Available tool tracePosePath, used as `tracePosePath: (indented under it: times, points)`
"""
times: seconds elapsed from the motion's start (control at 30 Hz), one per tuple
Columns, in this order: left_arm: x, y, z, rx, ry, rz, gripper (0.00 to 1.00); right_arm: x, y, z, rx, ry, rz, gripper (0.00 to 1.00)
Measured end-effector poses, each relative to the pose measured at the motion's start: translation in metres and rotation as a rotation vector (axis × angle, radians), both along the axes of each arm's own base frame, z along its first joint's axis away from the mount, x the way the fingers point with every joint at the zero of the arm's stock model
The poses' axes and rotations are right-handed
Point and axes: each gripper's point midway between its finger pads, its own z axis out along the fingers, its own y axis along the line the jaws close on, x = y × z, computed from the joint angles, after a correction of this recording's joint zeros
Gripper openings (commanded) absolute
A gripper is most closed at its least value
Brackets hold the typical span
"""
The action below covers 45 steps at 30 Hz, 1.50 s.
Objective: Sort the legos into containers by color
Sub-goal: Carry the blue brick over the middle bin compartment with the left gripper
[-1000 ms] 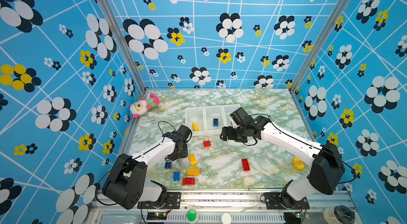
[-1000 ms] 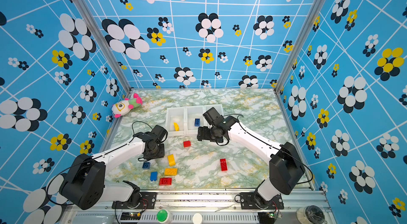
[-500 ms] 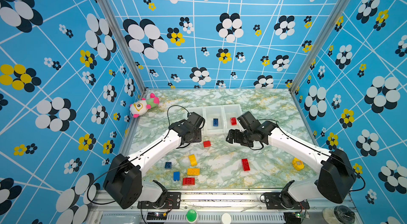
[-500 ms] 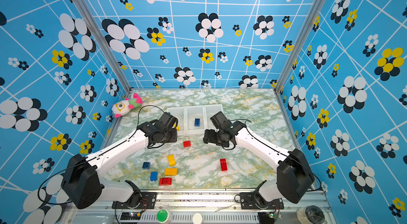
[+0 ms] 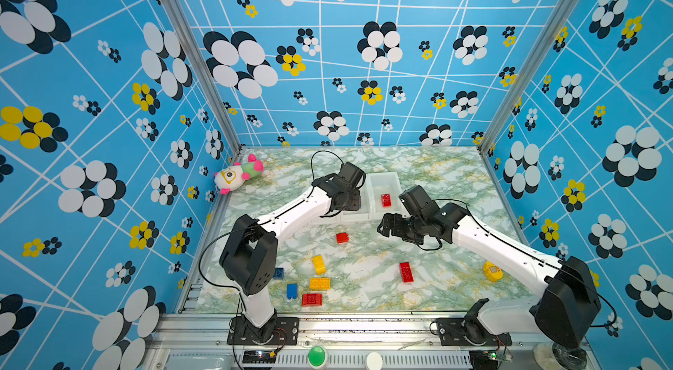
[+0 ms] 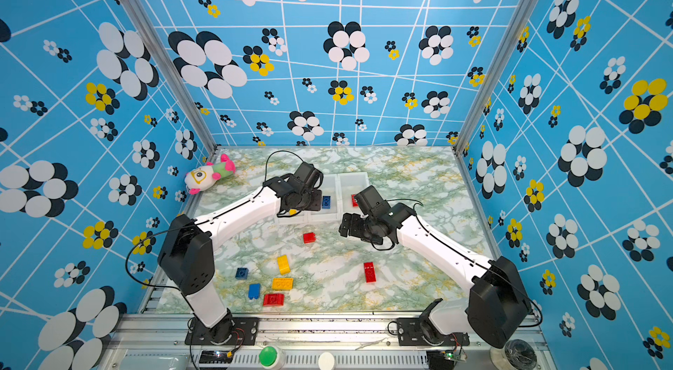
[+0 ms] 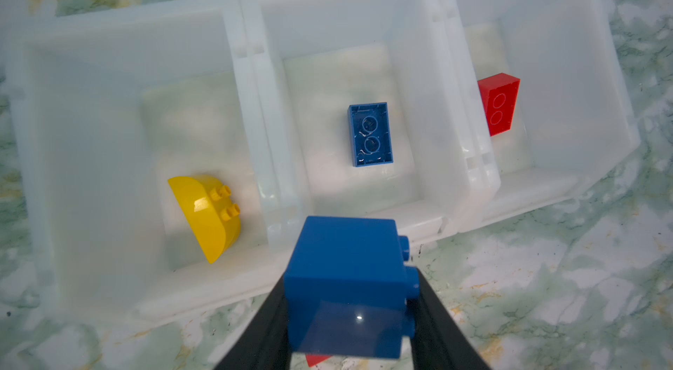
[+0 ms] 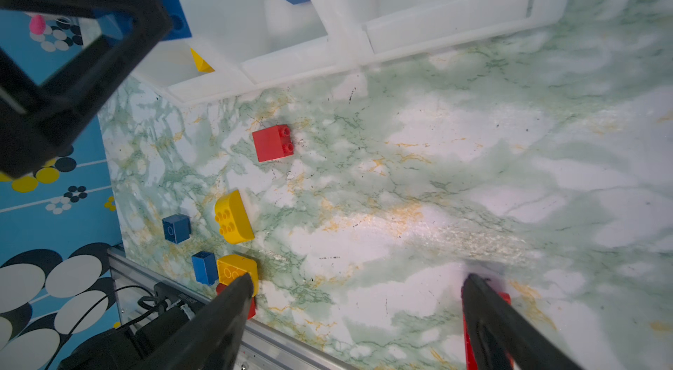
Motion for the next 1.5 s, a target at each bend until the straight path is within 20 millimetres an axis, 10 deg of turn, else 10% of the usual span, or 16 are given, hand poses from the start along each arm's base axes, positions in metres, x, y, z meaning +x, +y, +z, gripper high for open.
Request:
tracePosePath:
  times: [0.53,0.93,1.5]
  points:
    - [0.053,-0.021,-0.050,0.039,0.046,-0.012,0.26,-0.001,-0.008,0.000,-0.007,-0.001,-0.032,0.93]
    - [0.060,-0.017,-0.046,0.049,0.025,-0.001,0.61,-0.001,-0.008,0.000,-0.008,-0.001,-0.033,0.93]
    - [0.059,-0.019,-0.028,0.030,-0.008,-0.004,0.70,-0.008,-0.014,-0.008,-0.024,0.014,-0.035,0.93]
